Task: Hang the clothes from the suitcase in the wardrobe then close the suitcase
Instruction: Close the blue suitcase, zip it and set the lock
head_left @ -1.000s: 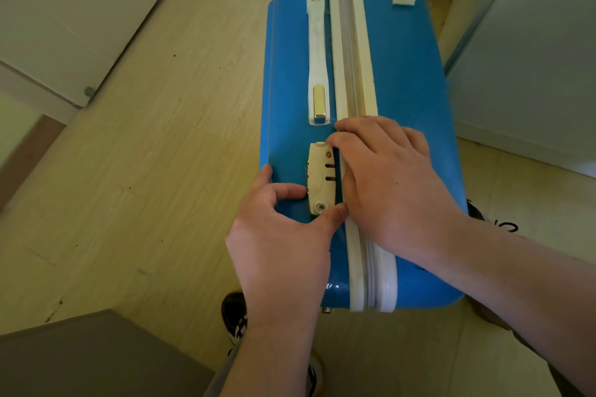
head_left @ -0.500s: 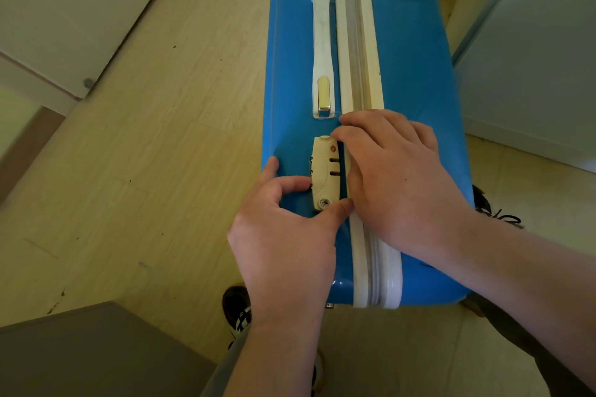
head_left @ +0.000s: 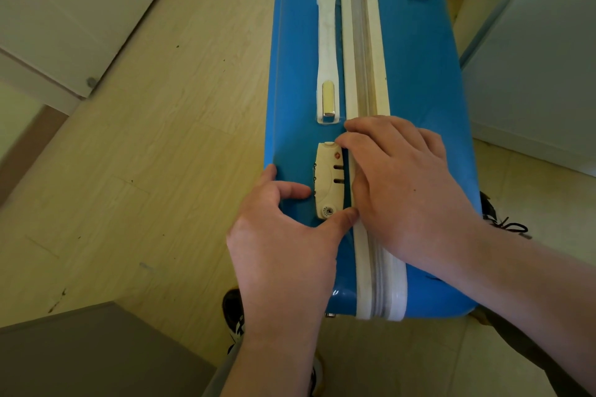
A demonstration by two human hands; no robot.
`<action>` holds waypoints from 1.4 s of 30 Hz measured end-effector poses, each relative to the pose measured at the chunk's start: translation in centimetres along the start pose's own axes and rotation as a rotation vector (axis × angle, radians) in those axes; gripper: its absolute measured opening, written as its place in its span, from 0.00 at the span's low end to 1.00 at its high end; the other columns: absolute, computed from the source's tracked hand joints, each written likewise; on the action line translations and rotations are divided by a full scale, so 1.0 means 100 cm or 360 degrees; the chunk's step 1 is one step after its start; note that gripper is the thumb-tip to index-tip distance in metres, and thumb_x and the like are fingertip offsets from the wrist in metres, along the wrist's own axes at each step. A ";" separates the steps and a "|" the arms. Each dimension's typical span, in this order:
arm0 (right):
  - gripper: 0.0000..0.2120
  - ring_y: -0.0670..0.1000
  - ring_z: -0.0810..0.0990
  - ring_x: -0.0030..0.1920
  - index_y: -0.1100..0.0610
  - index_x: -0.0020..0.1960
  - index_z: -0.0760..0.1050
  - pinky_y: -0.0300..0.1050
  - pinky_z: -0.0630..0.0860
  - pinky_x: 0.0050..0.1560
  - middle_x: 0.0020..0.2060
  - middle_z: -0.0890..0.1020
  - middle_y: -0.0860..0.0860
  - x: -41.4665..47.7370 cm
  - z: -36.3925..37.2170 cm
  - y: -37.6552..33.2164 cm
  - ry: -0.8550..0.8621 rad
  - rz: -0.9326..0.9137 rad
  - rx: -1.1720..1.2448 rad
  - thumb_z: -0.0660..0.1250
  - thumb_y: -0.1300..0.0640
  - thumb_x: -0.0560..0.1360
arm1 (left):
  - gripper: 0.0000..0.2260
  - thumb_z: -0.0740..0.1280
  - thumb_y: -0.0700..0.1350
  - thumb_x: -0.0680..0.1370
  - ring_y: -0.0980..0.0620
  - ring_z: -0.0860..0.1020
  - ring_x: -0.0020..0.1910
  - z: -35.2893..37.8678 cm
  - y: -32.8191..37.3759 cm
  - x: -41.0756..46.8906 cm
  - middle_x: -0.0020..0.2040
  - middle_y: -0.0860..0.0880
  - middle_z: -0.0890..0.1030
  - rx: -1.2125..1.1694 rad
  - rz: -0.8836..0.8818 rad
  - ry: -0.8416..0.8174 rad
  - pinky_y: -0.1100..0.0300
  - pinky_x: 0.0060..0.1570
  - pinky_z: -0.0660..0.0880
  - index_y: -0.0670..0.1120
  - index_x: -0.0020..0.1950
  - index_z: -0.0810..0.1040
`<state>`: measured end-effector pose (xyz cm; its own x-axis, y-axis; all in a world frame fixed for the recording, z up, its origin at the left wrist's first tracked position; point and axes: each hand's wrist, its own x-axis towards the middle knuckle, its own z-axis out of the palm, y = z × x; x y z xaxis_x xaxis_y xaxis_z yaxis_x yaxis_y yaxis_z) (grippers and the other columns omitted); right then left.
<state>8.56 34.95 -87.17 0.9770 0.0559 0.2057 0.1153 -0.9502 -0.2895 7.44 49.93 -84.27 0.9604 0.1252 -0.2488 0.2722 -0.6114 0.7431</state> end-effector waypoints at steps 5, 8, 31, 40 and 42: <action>0.23 0.54 0.71 0.68 0.55 0.66 0.76 0.52 0.63 0.64 0.65 0.77 0.51 0.001 0.000 -0.001 -0.0006 0.0008 0.0008 0.55 0.51 0.74 | 0.21 0.84 0.56 0.61 0.66 0.70 0.66 0.002 -0.001 -0.001 0.74 0.65 0.68 -0.0034 -0.0017 -0.0016 0.76 0.48 0.68 0.57 0.47 0.79; 0.23 0.55 0.72 0.68 0.55 0.66 0.76 0.52 0.63 0.65 0.66 0.77 0.51 0.001 -0.001 -0.001 -0.0016 0.0011 0.0007 0.54 0.51 0.74 | 0.20 0.84 0.54 0.60 0.65 0.70 0.67 0.005 -0.001 -0.002 0.74 0.64 0.69 -0.0111 -0.0026 0.0021 0.66 0.60 0.74 0.57 0.46 0.80; 0.22 0.54 0.71 0.68 0.54 0.66 0.76 0.51 0.62 0.65 0.66 0.76 0.51 0.000 -0.001 0.000 -0.0012 0.0012 -0.0001 0.55 0.51 0.76 | 0.19 0.85 0.53 0.60 0.67 0.71 0.65 0.009 -0.001 -0.005 0.73 0.65 0.70 -0.0234 -0.0102 0.0047 0.71 0.53 0.70 0.57 0.45 0.80; 0.22 0.54 0.71 0.69 0.54 0.67 0.75 0.51 0.62 0.66 0.66 0.76 0.51 0.000 -0.001 0.000 -0.0017 0.0015 -0.0003 0.55 0.52 0.77 | 0.18 0.85 0.49 0.60 0.66 0.71 0.67 0.013 -0.001 -0.008 0.72 0.65 0.71 -0.0377 -0.0112 0.0084 0.59 0.65 0.75 0.57 0.44 0.82; 0.21 0.54 0.71 0.68 0.55 0.66 0.76 0.51 0.62 0.66 0.66 0.76 0.51 0.000 -0.001 -0.001 -0.0002 0.0018 0.0001 0.56 0.53 0.76 | 0.19 0.85 0.50 0.60 0.65 0.72 0.67 0.012 -0.001 -0.007 0.72 0.65 0.71 -0.0372 -0.0117 0.0093 0.57 0.63 0.76 0.57 0.45 0.81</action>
<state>8.57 34.99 -87.05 0.9785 0.0452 0.2011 0.1041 -0.9506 -0.2926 6.67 48.91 -84.92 0.9374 0.2119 -0.2763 0.3414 -0.4024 0.8494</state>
